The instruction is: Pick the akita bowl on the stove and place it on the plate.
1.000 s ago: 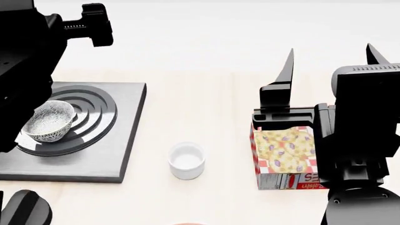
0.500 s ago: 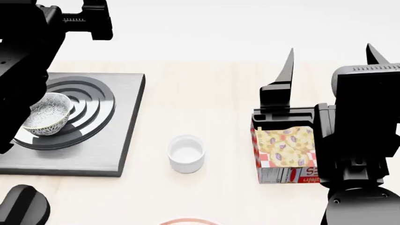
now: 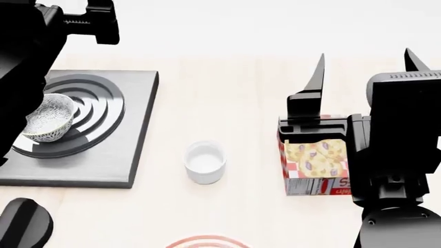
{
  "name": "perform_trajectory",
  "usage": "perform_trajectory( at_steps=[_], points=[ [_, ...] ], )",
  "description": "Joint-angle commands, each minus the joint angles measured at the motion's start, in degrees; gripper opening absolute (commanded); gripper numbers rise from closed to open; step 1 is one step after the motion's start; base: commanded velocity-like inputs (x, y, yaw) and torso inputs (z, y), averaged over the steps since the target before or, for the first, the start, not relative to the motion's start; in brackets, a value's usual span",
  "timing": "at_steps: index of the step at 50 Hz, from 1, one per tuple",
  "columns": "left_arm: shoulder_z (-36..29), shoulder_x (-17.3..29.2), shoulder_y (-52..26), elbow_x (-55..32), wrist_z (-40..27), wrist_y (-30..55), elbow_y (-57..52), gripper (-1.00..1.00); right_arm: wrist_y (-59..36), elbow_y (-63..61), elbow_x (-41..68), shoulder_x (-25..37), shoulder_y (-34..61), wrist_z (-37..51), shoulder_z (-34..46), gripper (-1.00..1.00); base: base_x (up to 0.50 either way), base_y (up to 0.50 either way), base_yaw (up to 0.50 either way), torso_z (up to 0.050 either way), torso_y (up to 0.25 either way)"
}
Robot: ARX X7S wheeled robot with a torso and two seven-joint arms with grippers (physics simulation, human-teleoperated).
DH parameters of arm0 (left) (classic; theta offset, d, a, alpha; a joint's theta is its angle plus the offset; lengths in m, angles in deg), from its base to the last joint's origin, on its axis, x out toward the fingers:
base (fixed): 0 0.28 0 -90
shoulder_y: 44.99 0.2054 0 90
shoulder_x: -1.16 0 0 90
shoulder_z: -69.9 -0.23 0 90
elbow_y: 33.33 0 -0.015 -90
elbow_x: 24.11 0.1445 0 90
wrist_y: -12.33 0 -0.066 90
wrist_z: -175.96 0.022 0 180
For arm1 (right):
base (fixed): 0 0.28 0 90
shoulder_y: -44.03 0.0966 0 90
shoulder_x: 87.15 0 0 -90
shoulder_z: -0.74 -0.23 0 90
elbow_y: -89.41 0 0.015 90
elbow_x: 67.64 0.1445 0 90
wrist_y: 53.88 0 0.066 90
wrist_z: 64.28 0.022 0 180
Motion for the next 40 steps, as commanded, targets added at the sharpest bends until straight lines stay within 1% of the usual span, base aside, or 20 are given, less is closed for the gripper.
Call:
perform_trajectory(
  at_steps=[1, 7, 12, 23, 27, 28, 30, 31, 36, 40],
  points=[
    [-0.6, 0.2, 0.6, -0.2, 0.1, 0.1, -0.1, 1.0, 0.2, 0.2, 0.2, 0.1, 0.0, 0.2, 0.0, 1.0, 0.0, 0.0, 0.0, 0.019, -0.24],
    [-0.7, 0.2, 0.4, -0.7, 0.3, 1.1, -0.3, 1.0, 0.5, 0.5, 0.3, 0.1, 0.0, 0.2, 0.1, 1.0, 0.0, 0.0, 0.0, 0.018, -0.209],
    [-0.7, 0.1, 0.5, -0.7, 0.1, 0.4, 0.8, 1.0, 0.5, 0.5, 0.3, 0.2, 0.0, 0.3, 0.1, 1.0, 0.0, 0.0, 0.0, 0.005, -0.021],
    [-1.1, 0.5, 1.1, -1.0, -0.3, 1.8, -0.5, 1.0, 0.4, 0.3, 0.6, 0.3, 0.0, 0.4, 0.2, 1.0, 0.0, 0.0, 0.0, 0.0, -0.002],
    [-1.3, 0.5, 1.0, -0.5, -0.6, 0.4, 0.2, 1.0, 0.8, 0.6, 0.6, 0.4, -0.1, 0.4, 0.3, 1.0, 0.0, 0.0, 0.0, 0.002, -0.031],
    [-0.5, 0.3, 0.8, -0.9, -1.3, 1.0, 0.8, 1.0, 0.8, 0.6, 0.6, 0.4, -0.1, 0.4, 0.3, 1.0, 0.0, 0.0, 0.0, 0.009, -0.127],
    [-2.0, 0.5, 0.8, -0.3, -0.6, 1.7, 0.5, 1.0, 0.8, 0.6, 0.6, 0.5, -0.1, 0.5, 0.3, 1.0, 0.0, 0.0, 0.0, 0.007, -0.109],
    [-1.1, 0.4, 0.9, -0.6, -1.7, 1.7, 0.0, 1.0, 0.2, 0.1, 0.7, 0.4, 0.0, 0.6, 0.3, 1.0, 0.0, 0.0, 0.0, 0.0, 0.0],
    [-1.9, 0.4, 0.8, -0.3, -1.6, 2.2, -0.1, 1.0, 0.3, 0.1, 0.8, 0.5, 0.0, 0.7, 0.3, 1.0, 0.0, 0.0, 0.0, 0.0, 0.0],
    [-2.5, 0.5, 0.2, 0.1, -2.6, 4.2, -0.3, 1.0, -0.3, -0.3, 1.0, 0.5, 0.1, 0.9, 0.2, 1.0, 0.0, 0.0, 0.0, 0.0, 0.0]
  ],
)
